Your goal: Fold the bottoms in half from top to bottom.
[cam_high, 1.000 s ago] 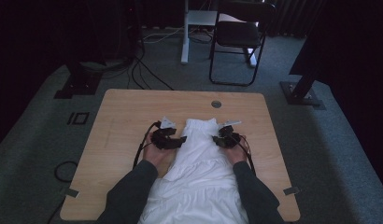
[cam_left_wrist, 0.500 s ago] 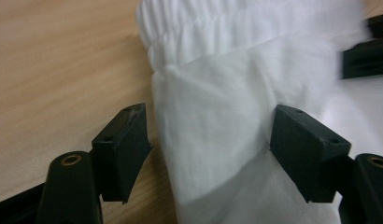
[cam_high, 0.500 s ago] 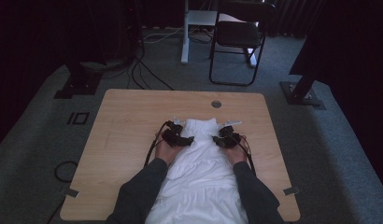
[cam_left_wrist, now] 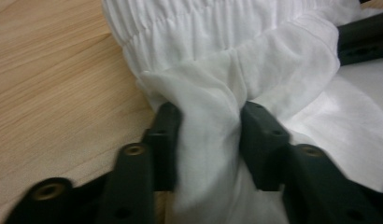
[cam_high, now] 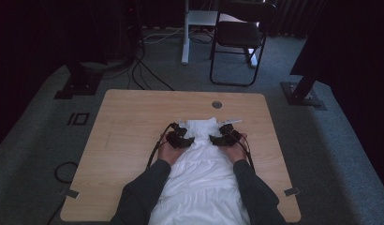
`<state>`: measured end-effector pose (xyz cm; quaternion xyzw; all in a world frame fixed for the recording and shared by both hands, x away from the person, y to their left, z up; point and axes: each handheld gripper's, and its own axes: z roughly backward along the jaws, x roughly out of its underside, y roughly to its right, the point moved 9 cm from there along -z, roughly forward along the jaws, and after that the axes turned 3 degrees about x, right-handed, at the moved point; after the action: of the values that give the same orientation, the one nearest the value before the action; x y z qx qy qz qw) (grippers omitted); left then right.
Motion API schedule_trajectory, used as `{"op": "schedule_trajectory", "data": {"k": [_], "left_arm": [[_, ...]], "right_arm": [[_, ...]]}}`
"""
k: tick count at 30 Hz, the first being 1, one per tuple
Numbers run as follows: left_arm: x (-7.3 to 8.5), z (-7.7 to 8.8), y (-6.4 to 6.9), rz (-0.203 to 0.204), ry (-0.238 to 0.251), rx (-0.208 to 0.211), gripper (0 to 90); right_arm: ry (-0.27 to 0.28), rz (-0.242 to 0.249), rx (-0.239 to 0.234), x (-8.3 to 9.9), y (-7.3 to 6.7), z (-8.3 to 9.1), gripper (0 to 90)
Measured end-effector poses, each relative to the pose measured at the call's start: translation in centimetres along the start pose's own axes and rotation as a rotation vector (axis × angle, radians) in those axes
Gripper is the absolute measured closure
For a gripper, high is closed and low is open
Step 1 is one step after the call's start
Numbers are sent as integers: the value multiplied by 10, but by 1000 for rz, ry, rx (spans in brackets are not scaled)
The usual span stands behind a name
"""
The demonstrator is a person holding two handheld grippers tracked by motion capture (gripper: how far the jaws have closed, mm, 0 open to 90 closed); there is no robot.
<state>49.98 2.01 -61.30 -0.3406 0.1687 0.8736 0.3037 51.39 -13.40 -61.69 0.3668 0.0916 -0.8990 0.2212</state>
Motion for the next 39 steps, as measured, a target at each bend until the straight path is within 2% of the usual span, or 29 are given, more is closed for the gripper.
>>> {"op": "schedule_trajectory", "data": {"k": [3, 6, 8, 11, 12, 14, 19, 20, 21, 23, 26, 28, 31, 33, 36, 39], "left_arm": [[0, 0, 0, 41, -2, 31, 799], [0, 0, 0, 51, -3, 45, 835], [-1, 1, -1, 62, -11, 60, 850], [-7, 7, -6, 33, -13, 50, 858], [-14, 12, -7, 27, 8, 51, 859], [-32, 26, -11, 25, 64, 47, 861], [-88, 74, -14, -37, 200, 9, 861], [-88, 74, -14, -37, 200, 9, 862], [-111, 93, -15, -71, 244, -12, 861], [-132, 112, -16, -105, 280, -44, 861], [-160, 136, -19, -119, 338, -63, 861], [-172, 148, -21, -125, 363, -72, 860], [-182, 158, -22, -135, 377, -78, 860], [-180, 159, -23, -129, 372, -74, 860], [-172, 156, -23, -132, 348, -52, 858], [-170, 156, -22, -139, 341, -49, 858]], "right_arm": [[-11, 21, -17, -2, -5, 1, 530], [-27, 29, -51, -2, -10, 2, 736], [-46, 34, -66, -3, -13, 3, 785], [-47, 65, -68, -8, -11, 3, 803], [-31, 80, -67, -12, -10, 5, 803], [11, 67, -83, -24, -7, 14, 804], [163, 24, -154, -75, -2, 55, 801], [190, 23, -157, -86, -1, 65, 801], [217, 32, -153, -97, 0, 74, 801], [270, 51, -143, -119, 0, 93, 801], [346, 78, -123, -152, 0, 120, 802], [366, 93, -116, -168, 0, 132, 802], [383, 100, -111, -185, -1, 143, 802], [379, 110, -100, -188, -3, 145, 802], [361, 122, -104, -183, -6, 143, 801], [354, 128, -110, -176, -8, 142, 799]]}}
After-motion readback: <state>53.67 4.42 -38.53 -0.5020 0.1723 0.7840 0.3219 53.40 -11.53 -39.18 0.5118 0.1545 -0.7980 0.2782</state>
